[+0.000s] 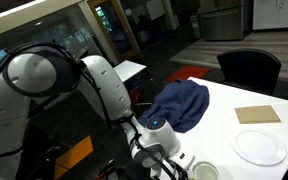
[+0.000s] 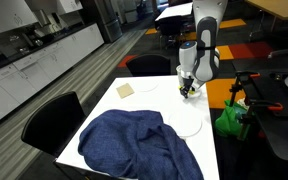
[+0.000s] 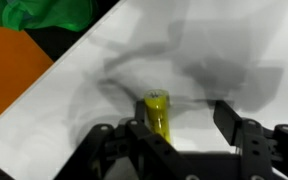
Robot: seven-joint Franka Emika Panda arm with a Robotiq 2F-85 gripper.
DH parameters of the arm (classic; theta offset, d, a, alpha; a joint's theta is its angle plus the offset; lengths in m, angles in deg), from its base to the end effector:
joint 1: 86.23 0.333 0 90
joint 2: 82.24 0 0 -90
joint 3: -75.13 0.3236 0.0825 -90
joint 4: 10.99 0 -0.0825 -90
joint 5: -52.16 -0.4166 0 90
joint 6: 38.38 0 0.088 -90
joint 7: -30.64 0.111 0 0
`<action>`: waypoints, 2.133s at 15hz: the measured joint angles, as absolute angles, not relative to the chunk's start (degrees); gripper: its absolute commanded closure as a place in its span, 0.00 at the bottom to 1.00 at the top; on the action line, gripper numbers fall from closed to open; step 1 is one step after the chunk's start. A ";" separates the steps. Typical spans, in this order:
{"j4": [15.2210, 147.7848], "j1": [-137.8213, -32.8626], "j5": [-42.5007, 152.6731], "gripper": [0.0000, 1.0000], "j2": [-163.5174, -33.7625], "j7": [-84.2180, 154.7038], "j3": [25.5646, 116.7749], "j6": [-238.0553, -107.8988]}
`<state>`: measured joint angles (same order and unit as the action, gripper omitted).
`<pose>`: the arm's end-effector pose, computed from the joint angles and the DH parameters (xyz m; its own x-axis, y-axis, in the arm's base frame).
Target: Get the yellow object from the table and put it in the cup.
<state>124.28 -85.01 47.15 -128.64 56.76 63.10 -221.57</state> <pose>0.4448 -0.1185 -0.0206 0.7859 -0.6081 0.1121 -0.6181 -0.7777 0.1142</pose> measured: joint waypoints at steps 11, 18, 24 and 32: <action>123.86 -84.03 43.45 0.95 -128.34 51.79 63.37 -221.76; 126.45 -74.62 43.30 0.95 -124.69 50.92 58.18 -221.68; 128.50 -66.18 43.24 0.95 -120.19 50.92 51.96 -221.55; 130.93 -52.01 42.69 0.95 -114.68 50.94 37.54 -218.91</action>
